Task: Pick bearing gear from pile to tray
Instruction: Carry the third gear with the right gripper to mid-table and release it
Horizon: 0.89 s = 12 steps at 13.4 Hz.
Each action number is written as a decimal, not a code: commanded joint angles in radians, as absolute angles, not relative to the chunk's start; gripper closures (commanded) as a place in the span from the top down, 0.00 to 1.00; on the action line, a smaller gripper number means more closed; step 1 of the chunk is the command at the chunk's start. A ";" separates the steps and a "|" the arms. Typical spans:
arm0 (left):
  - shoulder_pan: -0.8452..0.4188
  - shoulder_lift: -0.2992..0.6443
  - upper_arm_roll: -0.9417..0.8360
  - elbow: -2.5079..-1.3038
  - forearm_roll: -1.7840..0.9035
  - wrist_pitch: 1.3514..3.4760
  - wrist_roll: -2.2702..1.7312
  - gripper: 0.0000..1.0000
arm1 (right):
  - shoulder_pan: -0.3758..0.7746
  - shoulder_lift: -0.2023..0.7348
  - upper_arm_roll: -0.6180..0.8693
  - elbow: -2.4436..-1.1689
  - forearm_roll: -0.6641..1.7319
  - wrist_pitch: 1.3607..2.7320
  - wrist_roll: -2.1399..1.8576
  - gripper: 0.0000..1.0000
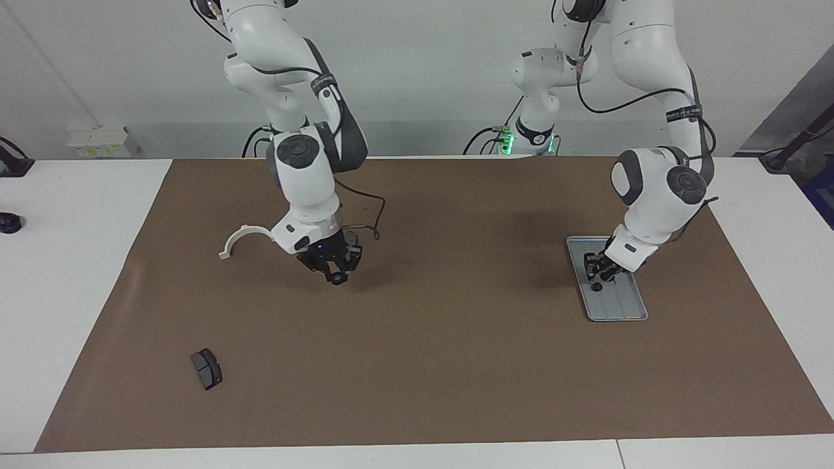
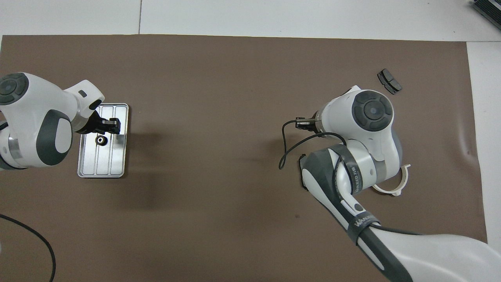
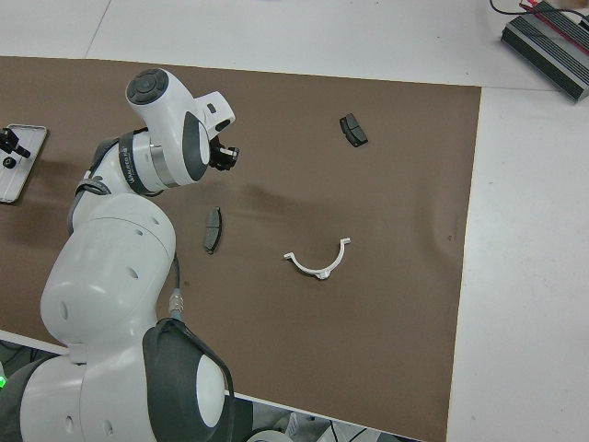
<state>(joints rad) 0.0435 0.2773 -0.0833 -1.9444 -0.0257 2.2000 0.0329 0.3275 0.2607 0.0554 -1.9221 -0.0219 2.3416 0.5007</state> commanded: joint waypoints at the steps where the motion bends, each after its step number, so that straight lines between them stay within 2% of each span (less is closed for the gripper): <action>1: 0.046 0.253 -0.091 -1.962 -0.025 2.209 0.057 0.89 | 0.425 0.294 0.051 -1.910 -0.014 2.413 0.676 0.07; 3: 0.016 0.262 -0.092 -1.939 -0.026 2.238 0.020 0.88 | 0.495 0.328 0.052 -1.867 -0.014 2.419 0.765 0.07; 8: -0.142 0.268 -0.091 -1.931 -0.026 2.302 -0.153 0.88 | 0.655 0.503 0.051 -1.689 -0.028 2.421 0.948 0.07; 11: -0.192 0.270 -0.091 -1.913 -0.026 2.307 -0.213 0.88 | 0.696 0.541 0.051 -1.675 -0.035 2.422 0.962 0.11; 12: -0.204 0.271 -0.091 -1.905 -0.028 2.310 -0.231 0.87 | 0.706 0.545 0.051 -1.683 -0.035 2.430 0.962 0.27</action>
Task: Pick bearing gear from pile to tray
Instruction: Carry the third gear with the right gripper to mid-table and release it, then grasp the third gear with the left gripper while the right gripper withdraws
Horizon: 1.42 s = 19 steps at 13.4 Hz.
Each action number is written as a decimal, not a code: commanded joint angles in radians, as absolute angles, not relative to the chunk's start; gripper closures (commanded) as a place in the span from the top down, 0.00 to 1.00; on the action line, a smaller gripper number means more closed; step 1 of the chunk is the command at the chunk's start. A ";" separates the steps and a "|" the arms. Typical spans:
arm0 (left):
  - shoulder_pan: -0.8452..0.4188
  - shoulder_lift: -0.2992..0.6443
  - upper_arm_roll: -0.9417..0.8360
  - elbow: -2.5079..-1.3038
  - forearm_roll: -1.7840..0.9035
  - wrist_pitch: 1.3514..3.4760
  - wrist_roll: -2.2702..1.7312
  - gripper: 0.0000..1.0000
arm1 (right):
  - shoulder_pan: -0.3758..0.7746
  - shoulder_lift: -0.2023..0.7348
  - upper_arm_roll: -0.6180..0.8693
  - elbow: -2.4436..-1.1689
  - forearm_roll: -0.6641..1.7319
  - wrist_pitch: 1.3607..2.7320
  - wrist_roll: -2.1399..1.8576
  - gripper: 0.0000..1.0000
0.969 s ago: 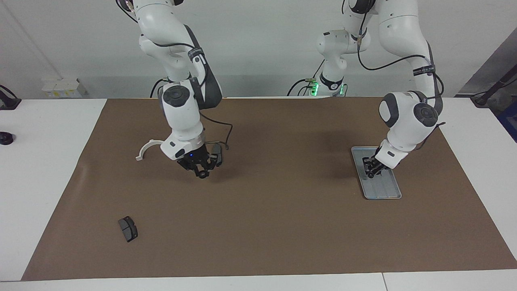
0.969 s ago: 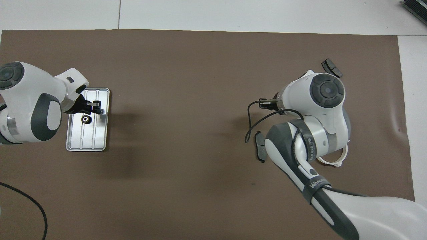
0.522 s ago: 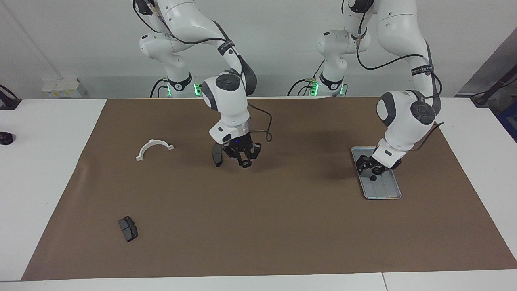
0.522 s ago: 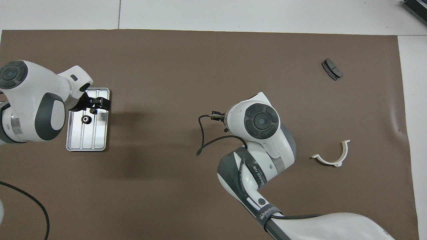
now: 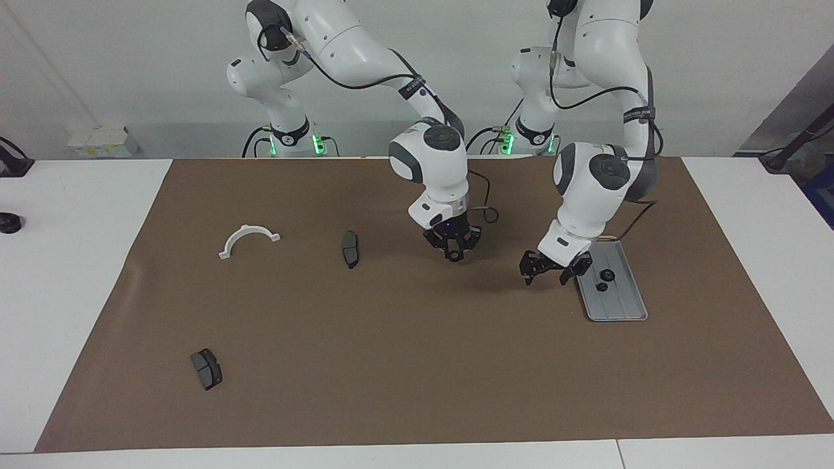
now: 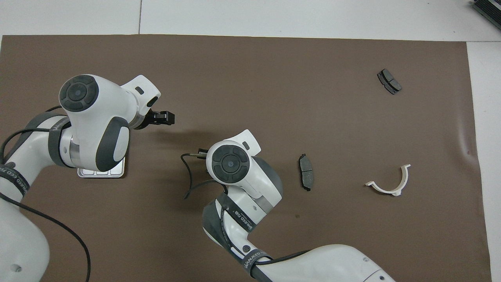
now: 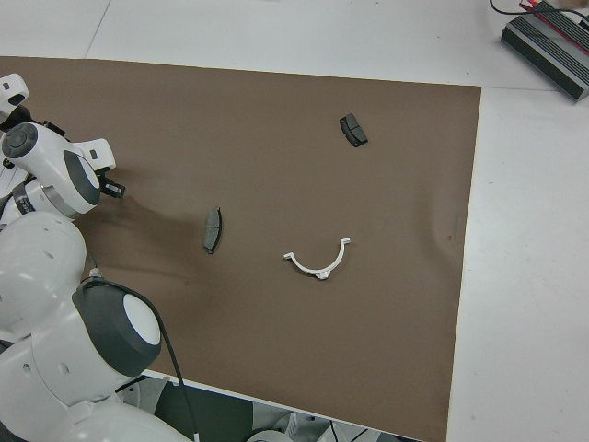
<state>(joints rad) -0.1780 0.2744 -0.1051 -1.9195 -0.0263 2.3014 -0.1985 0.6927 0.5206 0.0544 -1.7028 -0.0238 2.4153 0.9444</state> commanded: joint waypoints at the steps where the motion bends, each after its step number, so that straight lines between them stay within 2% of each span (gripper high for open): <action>1: -0.210 0.281 -0.092 -1.899 -0.028 2.324 -0.250 0.86 | 0.709 0.543 0.049 -1.683 -0.037 2.421 0.962 0.47; 3: -0.239 0.288 -0.092 -1.885 -0.029 2.335 -0.276 0.82 | 0.709 0.542 0.049 -1.683 -0.037 2.416 0.962 1.00; 5: -0.251 0.302 -0.092 -1.867 -0.034 2.335 -0.291 0.81 | 0.703 0.534 0.048 -1.684 -0.043 2.418 0.963 1.00; 7: -0.282 0.322 -0.091 -1.845 -0.032 2.336 -0.322 0.78 | 0.674 0.474 0.045 -1.719 -0.044 2.410 0.953 1.00; 11: -0.357 0.345 -0.090 -1.838 -0.028 2.335 -0.348 0.70 | 0.565 0.278 0.044 -1.899 -0.044 2.407 0.878 1.00; 13: -0.388 0.357 -0.091 -1.845 -0.026 2.335 -0.360 0.67 | 0.507 0.203 0.044 -1.946 -0.044 2.399 0.813 1.00; 16: -0.431 0.373 -0.090 -1.861 -0.026 2.332 -0.380 0.65 | 0.401 0.115 0.044 -1.959 -0.043 2.293 0.694 1.00; 19: -0.468 0.359 -0.091 -1.925 -0.025 2.329 -0.382 0.57 | 0.264 0.022 0.046 -1.956 -0.022 2.194 0.533 1.00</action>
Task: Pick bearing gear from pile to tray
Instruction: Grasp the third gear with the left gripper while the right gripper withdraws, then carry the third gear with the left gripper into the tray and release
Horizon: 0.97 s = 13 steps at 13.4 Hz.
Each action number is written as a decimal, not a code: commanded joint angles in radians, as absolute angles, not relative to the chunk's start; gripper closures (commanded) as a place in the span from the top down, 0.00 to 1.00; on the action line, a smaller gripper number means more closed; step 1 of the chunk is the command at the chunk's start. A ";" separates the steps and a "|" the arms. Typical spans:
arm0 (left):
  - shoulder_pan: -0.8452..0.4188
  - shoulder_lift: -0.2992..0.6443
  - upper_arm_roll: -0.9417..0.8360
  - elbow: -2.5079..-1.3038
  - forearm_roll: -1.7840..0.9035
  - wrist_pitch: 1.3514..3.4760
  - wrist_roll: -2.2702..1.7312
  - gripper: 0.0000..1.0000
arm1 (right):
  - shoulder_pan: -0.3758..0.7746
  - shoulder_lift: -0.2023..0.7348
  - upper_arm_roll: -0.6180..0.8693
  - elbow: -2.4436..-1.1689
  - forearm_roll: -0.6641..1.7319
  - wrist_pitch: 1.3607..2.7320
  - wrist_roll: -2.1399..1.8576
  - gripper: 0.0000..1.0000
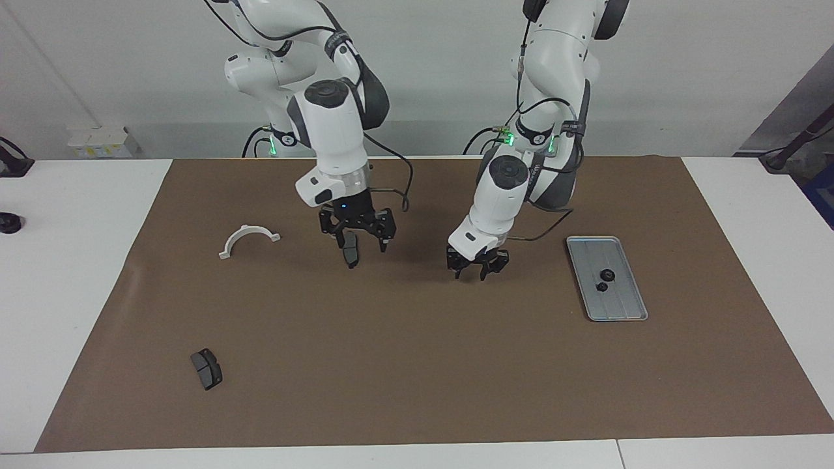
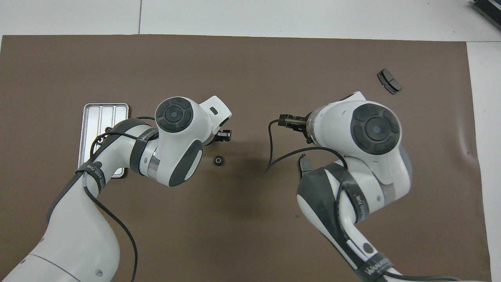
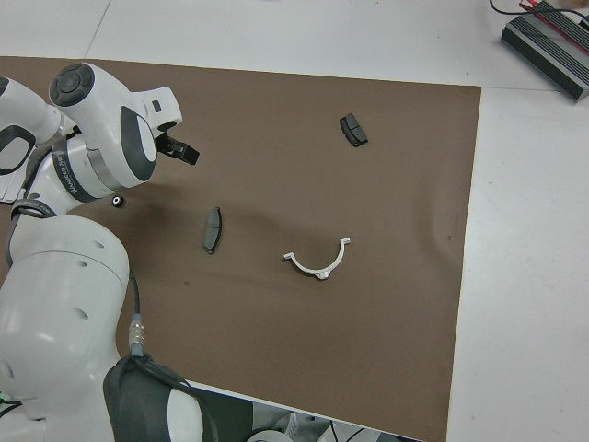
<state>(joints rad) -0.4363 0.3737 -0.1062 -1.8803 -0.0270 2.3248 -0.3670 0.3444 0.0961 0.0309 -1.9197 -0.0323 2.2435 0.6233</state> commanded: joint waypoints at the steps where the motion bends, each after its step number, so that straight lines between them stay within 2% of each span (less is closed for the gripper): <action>1: -0.474 0.353 -0.091 -1.943 -0.026 2.319 -0.383 0.54 | 0.224 0.000 0.045 -1.944 -0.020 2.165 0.475 1.00; 3: -0.491 0.344 -0.089 -1.951 -0.025 2.275 -0.402 0.48 | 0.160 -0.028 0.040 -1.902 -0.020 2.087 0.399 1.00; 6: -0.495 0.336 -0.091 -1.951 -0.025 2.241 -0.417 0.45 | 0.065 -0.018 0.040 -1.754 -0.011 1.938 0.278 1.00; 10: -0.518 0.331 -0.092 -1.956 -0.026 2.237 -0.457 0.44 | 0.000 0.055 0.038 -1.510 -0.011 1.700 0.181 1.00; 13: -0.537 0.321 -0.091 -1.986 -0.026 2.249 -0.497 0.44 | -0.018 0.058 0.038 -1.502 -0.009 1.637 0.120 1.00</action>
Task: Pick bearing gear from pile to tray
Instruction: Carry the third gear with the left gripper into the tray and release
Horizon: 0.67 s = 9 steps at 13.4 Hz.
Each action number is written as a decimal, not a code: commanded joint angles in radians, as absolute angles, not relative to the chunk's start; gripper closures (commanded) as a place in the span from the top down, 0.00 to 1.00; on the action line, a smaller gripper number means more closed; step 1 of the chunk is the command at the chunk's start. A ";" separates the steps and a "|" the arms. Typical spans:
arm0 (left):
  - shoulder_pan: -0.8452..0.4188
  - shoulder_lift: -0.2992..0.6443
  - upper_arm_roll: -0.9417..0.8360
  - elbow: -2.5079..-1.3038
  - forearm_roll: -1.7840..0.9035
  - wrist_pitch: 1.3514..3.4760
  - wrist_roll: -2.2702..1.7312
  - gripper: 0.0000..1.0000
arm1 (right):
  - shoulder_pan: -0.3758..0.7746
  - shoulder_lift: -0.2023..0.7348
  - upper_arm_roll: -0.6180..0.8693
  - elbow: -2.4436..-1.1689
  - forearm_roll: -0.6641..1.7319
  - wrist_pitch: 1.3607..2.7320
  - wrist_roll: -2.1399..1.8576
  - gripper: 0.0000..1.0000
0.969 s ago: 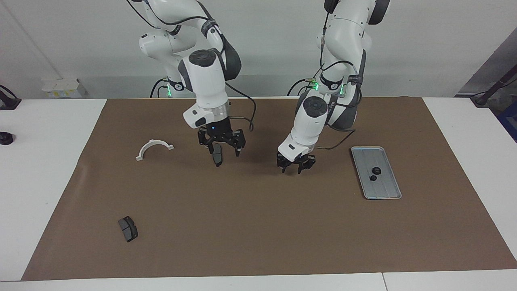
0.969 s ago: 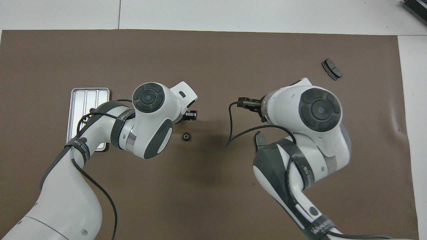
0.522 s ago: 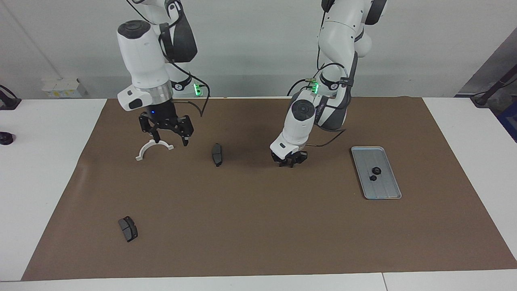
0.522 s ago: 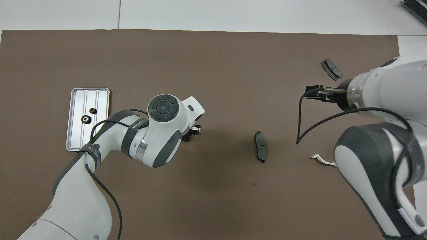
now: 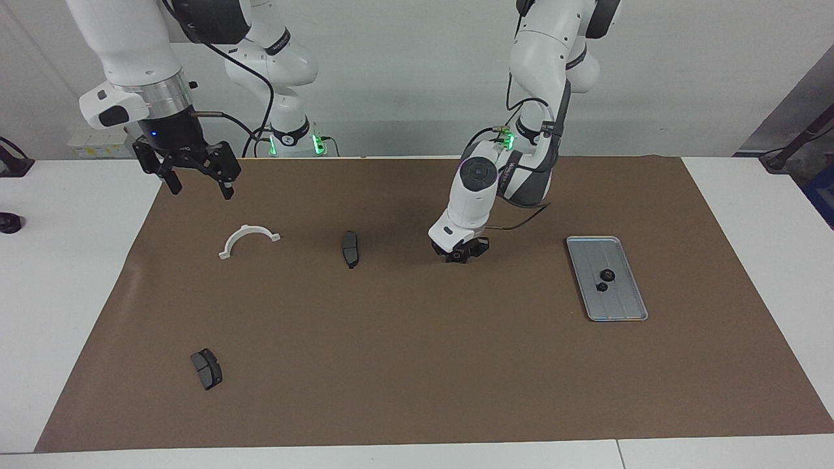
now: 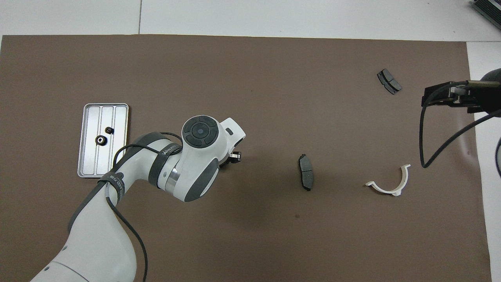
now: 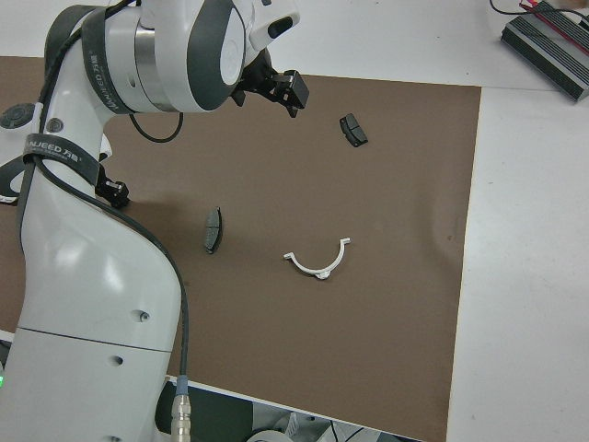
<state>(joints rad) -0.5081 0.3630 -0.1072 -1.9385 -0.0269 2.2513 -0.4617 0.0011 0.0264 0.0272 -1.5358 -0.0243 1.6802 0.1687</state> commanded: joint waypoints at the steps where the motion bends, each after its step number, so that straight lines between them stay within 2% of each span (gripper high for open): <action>1: -0.535 0.321 -0.092 -1.987 -0.026 2.243 -0.497 0.44 | -0.017 0.048 0.038 -1.508 -0.009 1.578 0.120 1.00; 3: -0.535 0.321 -0.092 -1.987 -0.026 2.238 -0.497 0.44 | -0.008 0.029 0.038 -1.517 -0.009 1.539 0.123 1.00; 7: -0.538 0.311 -0.092 -2.006 -0.026 2.238 -0.518 0.14 | -0.008 0.025 0.038 -1.526 -0.011 1.526 0.120 1.00; 8: -0.537 0.311 -0.092 -2.005 -0.026 2.238 -0.518 0.08 | -0.008 0.023 0.040 -1.526 -0.011 1.526 0.120 1.00; 9: -0.529 0.311 -0.091 -1.999 -0.026 2.237 -0.518 0.06 | -0.006 0.023 0.040 -1.528 -0.011 1.525 0.121 1.00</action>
